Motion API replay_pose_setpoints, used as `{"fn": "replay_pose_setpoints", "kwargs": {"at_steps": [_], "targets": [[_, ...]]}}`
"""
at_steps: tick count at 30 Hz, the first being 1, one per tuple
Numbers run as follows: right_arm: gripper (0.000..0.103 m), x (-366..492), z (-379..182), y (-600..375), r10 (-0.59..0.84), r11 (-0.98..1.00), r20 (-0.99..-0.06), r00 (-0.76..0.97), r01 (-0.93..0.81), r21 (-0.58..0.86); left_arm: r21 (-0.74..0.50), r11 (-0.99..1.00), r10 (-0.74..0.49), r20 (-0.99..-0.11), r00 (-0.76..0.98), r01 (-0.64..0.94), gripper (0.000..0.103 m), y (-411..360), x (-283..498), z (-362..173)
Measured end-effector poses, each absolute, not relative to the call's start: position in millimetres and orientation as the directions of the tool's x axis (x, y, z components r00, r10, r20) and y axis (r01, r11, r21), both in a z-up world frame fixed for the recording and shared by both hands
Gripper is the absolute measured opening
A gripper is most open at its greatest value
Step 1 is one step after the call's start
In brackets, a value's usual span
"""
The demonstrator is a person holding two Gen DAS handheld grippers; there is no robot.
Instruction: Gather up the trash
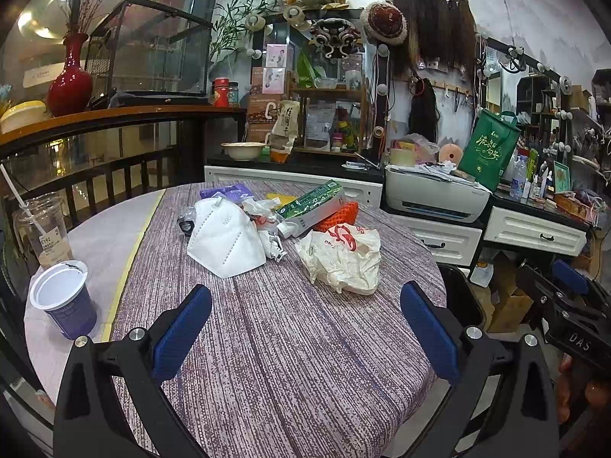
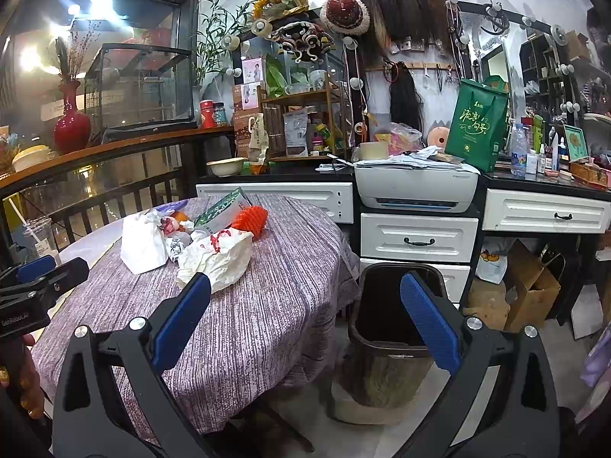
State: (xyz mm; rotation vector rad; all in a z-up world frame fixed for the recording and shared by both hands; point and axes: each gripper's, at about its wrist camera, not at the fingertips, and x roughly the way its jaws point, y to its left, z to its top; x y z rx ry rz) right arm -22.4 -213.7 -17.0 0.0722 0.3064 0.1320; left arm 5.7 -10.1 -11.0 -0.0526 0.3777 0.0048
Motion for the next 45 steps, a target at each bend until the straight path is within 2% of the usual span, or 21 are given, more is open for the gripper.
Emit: {"fn": "replay_pose_setpoints", "kwargs": {"at_steps": [39, 45], "targets": [[0.098, -19.7, -21.1, -211.5, 0.144, 0.988, -0.315, 0.938, -0.118, 0.101, -0.052, 0.999, -0.015, -0.387, 0.922, -0.006, 0.098, -11.2, 8.2, -19.6], [0.098, -15.8, -24.3, -209.0, 0.148, 0.987, -0.331, 0.932, -0.120, 0.105, -0.033, 0.999, 0.001, -0.412, 0.911, -0.016, 0.098, -7.7, 13.9, -23.6]]}}
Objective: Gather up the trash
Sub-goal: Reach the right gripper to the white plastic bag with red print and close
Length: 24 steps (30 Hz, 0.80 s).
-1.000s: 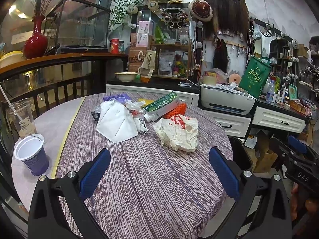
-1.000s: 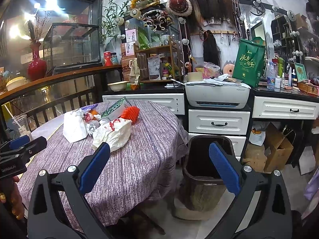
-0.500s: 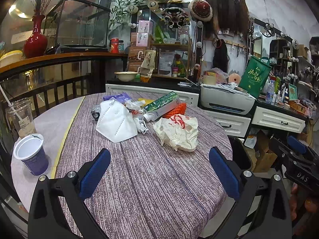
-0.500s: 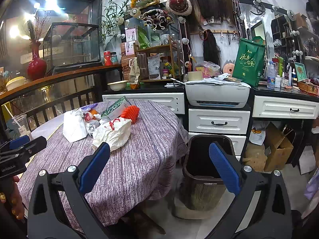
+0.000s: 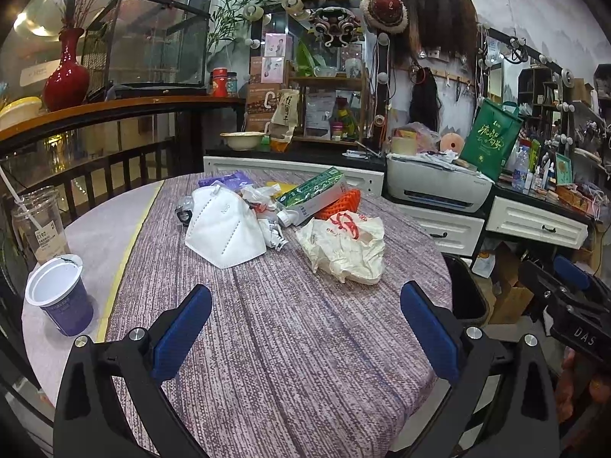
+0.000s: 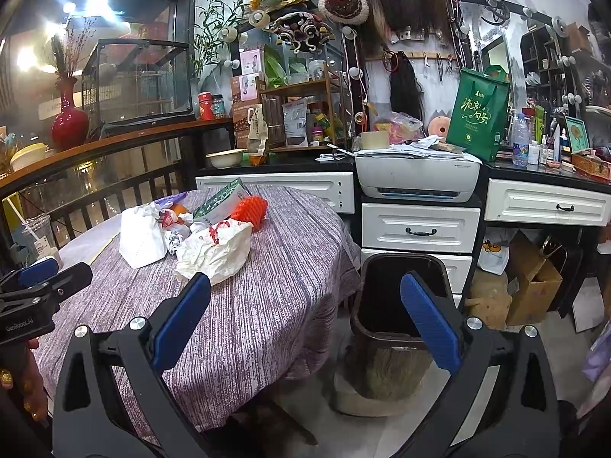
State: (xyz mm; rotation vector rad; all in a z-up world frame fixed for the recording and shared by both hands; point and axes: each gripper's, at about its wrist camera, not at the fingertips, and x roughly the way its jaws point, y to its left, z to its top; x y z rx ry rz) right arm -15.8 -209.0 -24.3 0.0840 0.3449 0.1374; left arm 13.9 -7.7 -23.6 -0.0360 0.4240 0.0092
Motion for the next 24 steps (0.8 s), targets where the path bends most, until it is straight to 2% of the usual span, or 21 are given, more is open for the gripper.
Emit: {"fn": "replay_pose_setpoints", "kwargs": {"at_steps": [4, 9, 12, 16, 24], "targets": [[0.098, 0.3, -29.8, -201.3, 0.199, 0.979, -0.392, 0.898, -0.167, 0.115, -0.038, 0.999, 0.005, -0.483, 0.875, -0.026, 0.098, 5.6, 31.9, -32.5], [0.098, 45.8, -41.3, -178.4, 0.286, 0.957, -0.526, 0.801, -0.266, 0.114, -0.106, 0.993, -0.016, -0.576, 0.817, -0.055, 0.098, 29.7, 50.7, -46.6], [0.098, 63.5, -37.8, -168.4, 0.310, 0.947, -0.545, 0.779, -0.304, 0.104, -0.136, 0.988, -0.022, -0.601, 0.799, -0.075, 0.098, 41.0, 56.9, -50.9], [0.098, 93.2, -39.8, -135.3, 0.375, 0.904, -0.615, 0.693, -0.421, 0.077, -0.166, 0.982, -0.040, -0.634, 0.772, -0.085, 0.098, 51.5, 66.3, -52.6], [0.098, 143.1, -37.2, -100.9, 0.375, 0.878, -0.690, 0.619, -0.477, 0.049, -0.170, 0.979, -0.032, -0.663, 0.748, -0.109, 0.098, 73.7, 85.2, -48.0]]}}
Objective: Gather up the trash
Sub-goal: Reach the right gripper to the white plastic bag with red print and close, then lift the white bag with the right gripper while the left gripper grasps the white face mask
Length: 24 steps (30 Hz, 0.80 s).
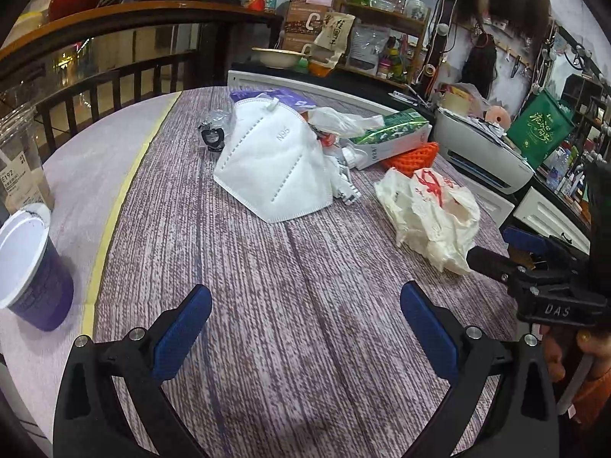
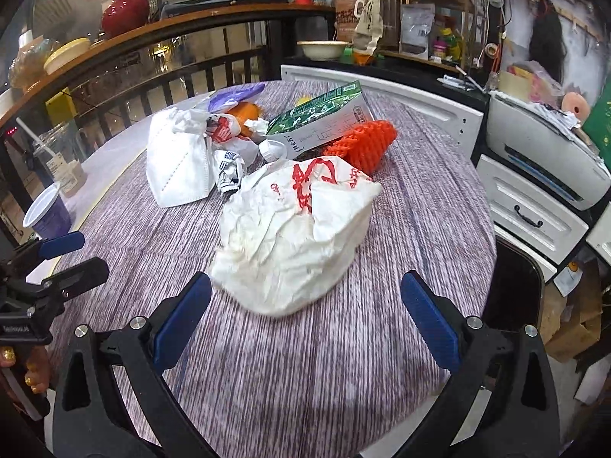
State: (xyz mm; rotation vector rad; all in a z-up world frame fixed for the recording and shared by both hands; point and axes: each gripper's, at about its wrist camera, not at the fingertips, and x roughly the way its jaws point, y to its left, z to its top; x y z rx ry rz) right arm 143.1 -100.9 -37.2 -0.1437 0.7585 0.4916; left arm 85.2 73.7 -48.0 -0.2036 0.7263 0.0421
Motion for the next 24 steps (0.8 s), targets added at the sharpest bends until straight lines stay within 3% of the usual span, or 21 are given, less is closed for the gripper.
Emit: {"fn": "replay_pose_setpoints", "kwargs": {"at_steps": [4, 10, 13, 14, 15, 24], "targets": [[0.094, 169.5, -39.5, -91.8, 0.366, 0.880, -0.724, 0.585, -0.470, 0.065, -0.166, 0.979, -0.026, -0.681, 0.731, -0.119, 0.097, 82.9, 96.1, -45.8], [0.076, 199.4, -52.8, -93.6, 0.424, 0.868, -0.772, 0.473, -0.454, 0.199, -0.155, 0.979, -0.017, -0.709, 0.705, -0.132, 0.097, 95.6, 112.4, -42.0], [0.065, 199.8, -52.7, -92.1, 0.429, 0.863, -0.767, 0.477, -0.467, 0.193, -0.144, 0.981, -0.013, -0.710, 0.704, -0.128, 0.097, 95.0, 116.7, -39.9], [0.059, 199.4, -51.4, -91.9, 0.428, 0.862, -0.765, 0.481, -0.471, 0.186, -0.142, 0.982, -0.010, -0.708, 0.706, -0.128, 0.097, 94.5, 117.4, -39.5], [0.037, 198.3, -50.5, -91.6, 0.425, 0.862, -0.762, 0.488, -0.476, 0.176, -0.141, 0.982, -0.009, -0.705, 0.709, -0.128, 0.097, 94.0, 118.7, -39.1], [0.022, 192.5, -53.1, -94.9, 0.439, 0.842, -0.748, 0.497, -0.519, 0.148, -0.171, 0.975, -0.016, -0.691, 0.723, -0.143, 0.097, 91.0, 129.3, -30.6]]}}
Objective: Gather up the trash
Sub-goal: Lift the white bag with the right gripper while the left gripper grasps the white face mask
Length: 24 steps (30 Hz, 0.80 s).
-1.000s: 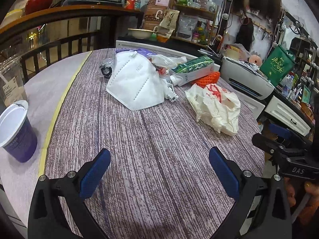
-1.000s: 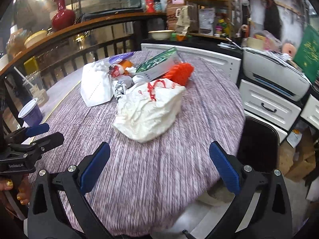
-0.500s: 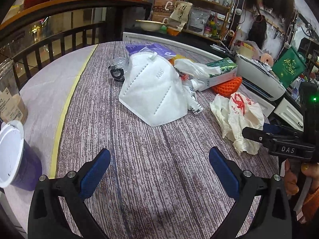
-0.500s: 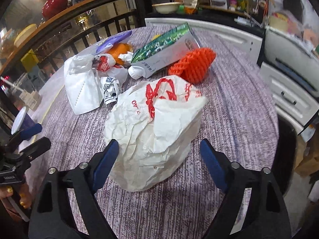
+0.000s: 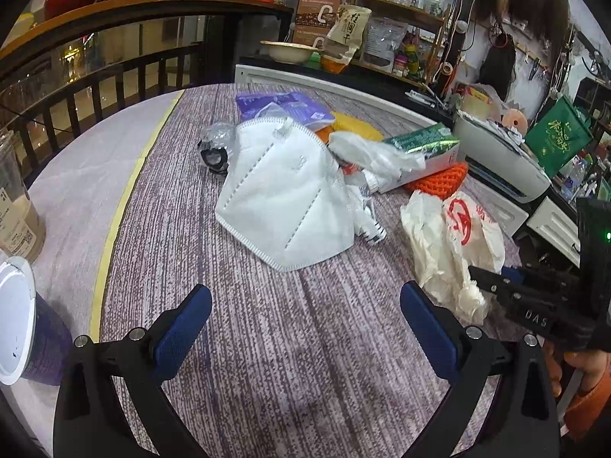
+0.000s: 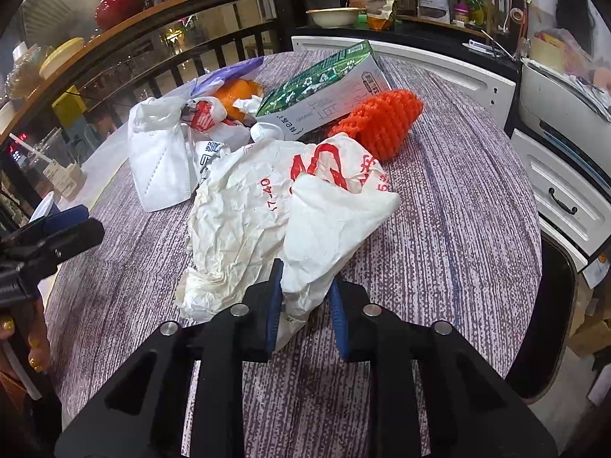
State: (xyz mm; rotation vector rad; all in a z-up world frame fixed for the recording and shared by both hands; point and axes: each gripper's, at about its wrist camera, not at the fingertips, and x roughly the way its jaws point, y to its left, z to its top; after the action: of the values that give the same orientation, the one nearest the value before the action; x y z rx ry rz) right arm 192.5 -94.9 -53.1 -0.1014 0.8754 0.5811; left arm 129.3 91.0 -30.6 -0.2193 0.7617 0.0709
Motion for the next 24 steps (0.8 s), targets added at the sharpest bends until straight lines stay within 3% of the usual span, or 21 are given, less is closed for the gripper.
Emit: {"fn": "replay_pose_setpoints", "kwargs": {"at_steps": [7, 11, 15, 18, 21, 24], "targets": [[0.019, 180.5, -38.6, -103.0, 0.460, 0.829, -0.701, 0.545, -0.547, 0.118, -0.109, 0.982, 0.041, -0.668, 0.743, -0.152, 0.097, 97.0, 151.7, -22.8], [0.019, 172.1, -33.3, -108.6, 0.477, 0.819, -0.685, 0.551, -0.561, 0.119, -0.148, 0.977, 0.014, -0.673, 0.739, -0.153, 0.096, 121.1, 173.0, -27.4], [0.019, 164.3, -32.0, -115.1, 0.488, 0.814, -0.675, 0.554, -0.568, 0.123, -0.261, 0.957, -0.080, -0.654, 0.752, -0.125, 0.096, 138.9, 185.3, -33.0], [0.019, 161.4, -34.1, -119.6, 0.490, 0.815, -0.675, 0.552, -0.565, 0.130, -0.244, 0.963, -0.085, -0.677, 0.731, -0.114, 0.095, 138.9, 194.7, -39.2], [0.019, 161.1, -34.6, -124.0, 0.490, 0.817, -0.674, 0.553, -0.561, 0.134, -0.225, 0.970, -0.093, -0.704, 0.705, -0.097, 0.085, 135.3, 201.8, -44.6], [0.019, 160.5, -34.8, -128.2, 0.488, 0.821, -0.673, 0.556, -0.555, 0.136, -0.194, 0.975, -0.063, -0.705, 0.706, -0.107, 0.065, 135.5, 199.1, -46.6]]}}
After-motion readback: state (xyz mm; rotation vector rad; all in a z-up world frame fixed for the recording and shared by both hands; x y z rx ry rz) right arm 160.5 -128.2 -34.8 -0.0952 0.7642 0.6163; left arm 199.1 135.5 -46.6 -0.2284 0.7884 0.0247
